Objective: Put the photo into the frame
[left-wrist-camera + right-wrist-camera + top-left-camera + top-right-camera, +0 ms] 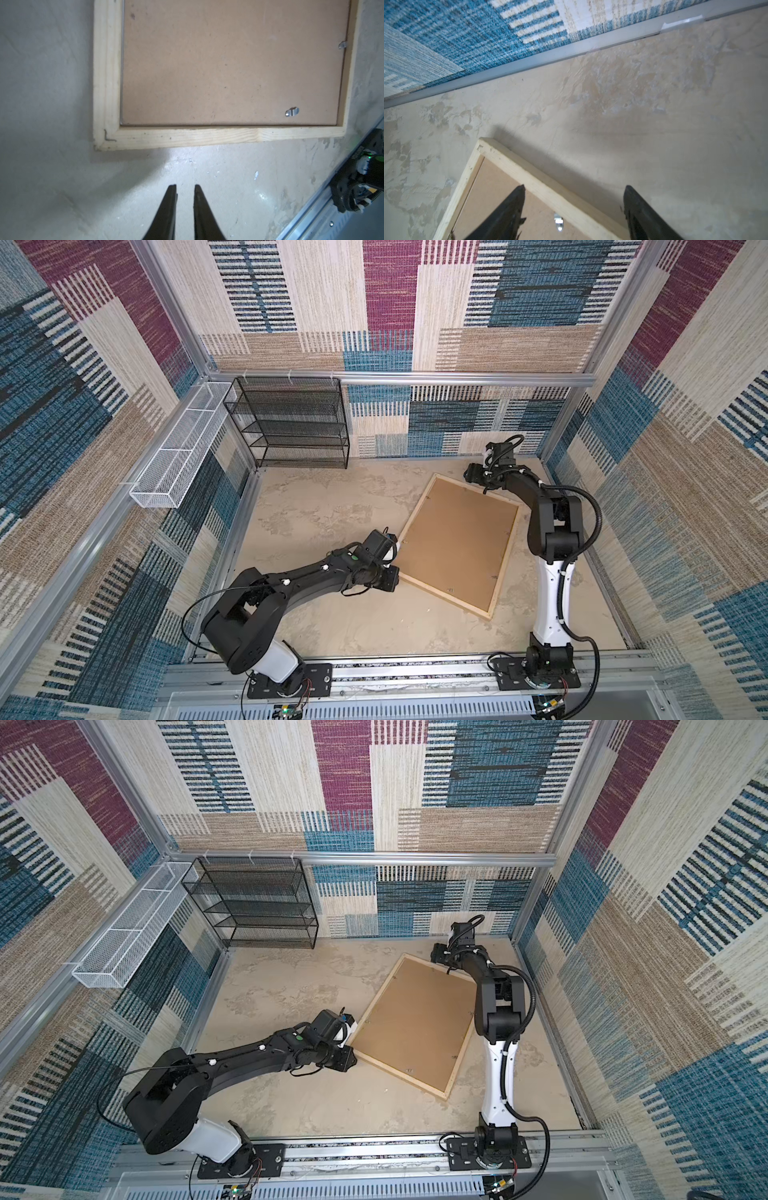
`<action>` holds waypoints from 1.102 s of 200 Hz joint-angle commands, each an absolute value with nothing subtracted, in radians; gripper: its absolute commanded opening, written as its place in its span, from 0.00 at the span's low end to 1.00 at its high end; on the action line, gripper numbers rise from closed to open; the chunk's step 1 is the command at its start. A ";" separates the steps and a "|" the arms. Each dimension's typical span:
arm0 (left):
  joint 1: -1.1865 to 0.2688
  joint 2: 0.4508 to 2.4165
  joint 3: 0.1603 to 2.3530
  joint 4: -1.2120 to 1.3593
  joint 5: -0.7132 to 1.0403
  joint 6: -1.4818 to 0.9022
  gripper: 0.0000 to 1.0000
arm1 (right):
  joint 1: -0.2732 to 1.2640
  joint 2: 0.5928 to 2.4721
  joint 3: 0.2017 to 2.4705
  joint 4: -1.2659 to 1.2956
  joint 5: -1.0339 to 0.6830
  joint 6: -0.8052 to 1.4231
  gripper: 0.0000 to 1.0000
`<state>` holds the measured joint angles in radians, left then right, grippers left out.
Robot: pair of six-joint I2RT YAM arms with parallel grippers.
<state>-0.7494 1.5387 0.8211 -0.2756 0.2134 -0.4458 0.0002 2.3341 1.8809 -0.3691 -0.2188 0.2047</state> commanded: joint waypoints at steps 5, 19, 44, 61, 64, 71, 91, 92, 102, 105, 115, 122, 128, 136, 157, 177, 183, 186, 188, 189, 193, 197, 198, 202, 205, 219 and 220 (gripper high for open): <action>-0.755 1.567 0.815 -0.253 0.166 -0.509 0.20 | -0.014 2.356 1.902 -0.404 -0.282 0.190 0.76; -0.751 1.596 0.831 -0.264 0.132 -0.529 0.20 | -0.023 2.358 1.899 -0.409 -0.301 0.187 0.76; -0.728 1.636 0.846 -0.244 0.132 -0.549 0.20 | -0.042 2.343 1.866 -0.403 -0.322 0.180 0.75; -0.710 1.660 0.863 -0.242 0.115 -0.551 0.20 | -0.055 2.322 1.823 -0.385 -0.324 0.174 0.75; -0.706 1.665 0.866 -0.240 0.114 -0.550 0.20 | -0.057 2.316 1.817 -0.382 -0.324 0.173 0.75; -0.695 1.676 0.873 -0.233 0.112 -0.547 0.20 | -0.065 2.307 1.793 -0.370 -0.328 0.174 0.75; -0.665 1.713 0.895 -0.198 0.125 -0.533 0.20 | -0.084 2.279 1.728 -0.332 -0.348 0.178 0.74; -0.663 1.715 0.898 -0.197 0.124 -0.533 0.20 | -0.085 2.278 1.726 -0.331 -0.349 0.178 0.74; -0.649 1.740 0.915 -0.189 0.118 -0.522 0.20 | -0.094 2.264 1.699 -0.323 -0.351 0.179 0.73; -0.644 1.747 0.923 -0.183 0.118 -0.518 0.20 | -0.098 2.259 1.690 -0.321 -0.351 0.179 0.73; -0.620 1.774 0.941 -0.169 0.120 -0.507 0.20 | -0.110 2.239 1.652 -0.308 -0.351 0.185 0.72; -0.601 1.795 0.958 -0.162 0.120 -0.500 0.19 | -0.118 2.223 1.622 -0.298 -0.352 0.191 0.72; -0.584 1.811 0.973 -0.156 0.125 -0.491 0.20 | -0.124 2.207 1.605 -0.290 -0.352 0.198 0.72; -0.559 1.836 0.997 -0.149 0.124 -0.477 0.20 | -0.130 2.186 1.552 -0.286 -0.349 0.206 0.72; -0.489 1.911 1.093 -0.158 0.135 -0.435 0.19 | -0.133 2.113 1.441 -0.272 -0.328 0.222 0.71; -0.440 1.989 1.202 -0.174 0.146 -0.411 0.20 | -0.133 2.028 1.306 -0.230 -0.324 0.242 0.71; -0.431 2.012 1.232 -0.176 0.153 -0.407 0.20 | -0.133 2.005 1.268 -0.217 -0.326 0.243 0.71; -0.426 2.022 1.247 -0.176 0.158 -0.405 0.20 | -0.133 1.994 1.253 -0.212 -0.324 0.243 0.71; -0.423 2.030 1.256 -0.179 0.161 -0.403 0.20 | -0.133 1.988 1.242 -0.212 -0.322 0.245 0.71; -0.422 2.033 1.262 -0.181 0.163 -0.402 0.20 | -0.133 1.984 1.237 -0.211 -0.320 0.245 0.71; -0.418 2.046 1.279 -0.187 0.164 -0.399 0.20 | -0.133 1.971 1.217 -0.209 -0.316 0.249 0.70; -0.414 2.060 1.298 -0.193 0.159 -0.395 0.20 | -0.133 1.956 1.195 -0.205 -0.315 0.255 0.70; -0.413 2.063 1.302 -0.195 0.158 -0.395 0.20 | -0.133 1.951 1.189 -0.204 -0.316 0.256 0.70; -0.410 2.074 1.320 -0.201 0.154 -0.390 0.20 | -0.133 1.934 1.164 -0.197 -0.319 0.260 0.70; -0.408 2.083 1.332 -0.205 0.153 -0.388 0.20 | -0.133 1.922 1.147 -0.193 -0.320 0.264 0.70; -0.399 2.117 1.387 -0.238 0.140 -0.377 0.20 | -0.133 1.858 1.073 -0.180 -0.289 0.273 0.70; -0.399 2.118 1.390 -0.240 0.139 -0.376 0.20 | -0.133 1.854 1.070 -0.179 -0.286 0.273 0.70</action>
<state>-0.4107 2.0644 1.3277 -0.1207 0.1627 -0.4274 -0.1333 1.9198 1.1587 -0.1379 -0.3130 0.2298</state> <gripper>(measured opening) 0.200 0.694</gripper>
